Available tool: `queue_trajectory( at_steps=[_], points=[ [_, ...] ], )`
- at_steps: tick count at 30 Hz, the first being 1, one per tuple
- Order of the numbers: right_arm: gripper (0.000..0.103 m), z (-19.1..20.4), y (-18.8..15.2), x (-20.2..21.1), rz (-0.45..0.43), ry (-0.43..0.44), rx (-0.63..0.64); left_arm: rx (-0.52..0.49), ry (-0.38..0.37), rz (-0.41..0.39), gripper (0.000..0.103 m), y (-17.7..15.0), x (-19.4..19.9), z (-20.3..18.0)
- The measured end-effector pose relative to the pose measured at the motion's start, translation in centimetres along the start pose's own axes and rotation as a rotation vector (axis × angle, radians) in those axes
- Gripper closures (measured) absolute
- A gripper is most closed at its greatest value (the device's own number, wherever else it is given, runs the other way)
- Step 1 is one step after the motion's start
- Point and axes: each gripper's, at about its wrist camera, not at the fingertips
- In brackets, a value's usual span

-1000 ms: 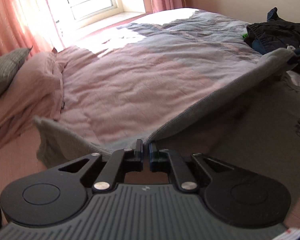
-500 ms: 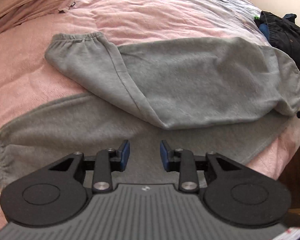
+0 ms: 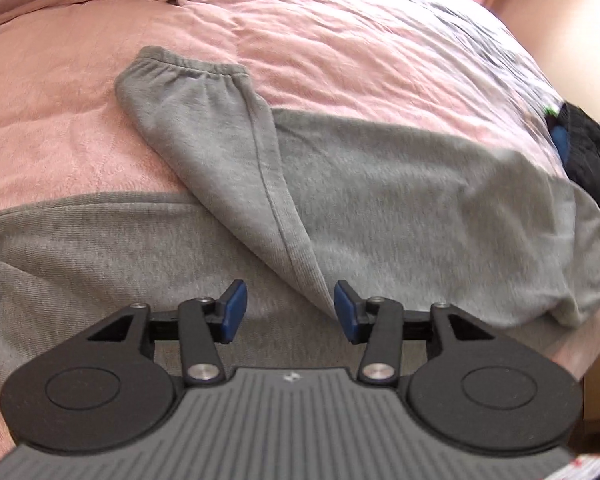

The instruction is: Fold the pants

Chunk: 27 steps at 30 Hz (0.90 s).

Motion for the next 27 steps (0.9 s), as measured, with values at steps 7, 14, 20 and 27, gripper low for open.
queue_trajectory(
  at_steps=[7,14,20,27],
  points=[
    [0.081,-0.2,0.9,-0.5,0.031,-0.041,0.094,-0.044,0.091,-0.017,0.050,1.1,-2.4,-2.6],
    [0.088,3.4,3.4,0.8,-0.053,0.034,0.276,-0.097,0.252,-0.039,0.094,1.9,-4.5,-3.6],
    [0.089,2.8,4.6,4.1,-0.108,0.258,0.252,0.029,0.226,-0.349,0.095,-0.4,4.8,-3.3],
    [0.089,-6.0,1.5,-0.4,0.127,0.022,0.074,0.059,0.356,-0.062,0.090,-9.7,0.7,-2.3]
  ],
)
Point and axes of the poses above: each gripper's, at about its wrist camera, not at the fingertips, and x roughly against the way its jaws point, z to its left, y to its top, and after that the axes turned 5 degrees about x, right-handed
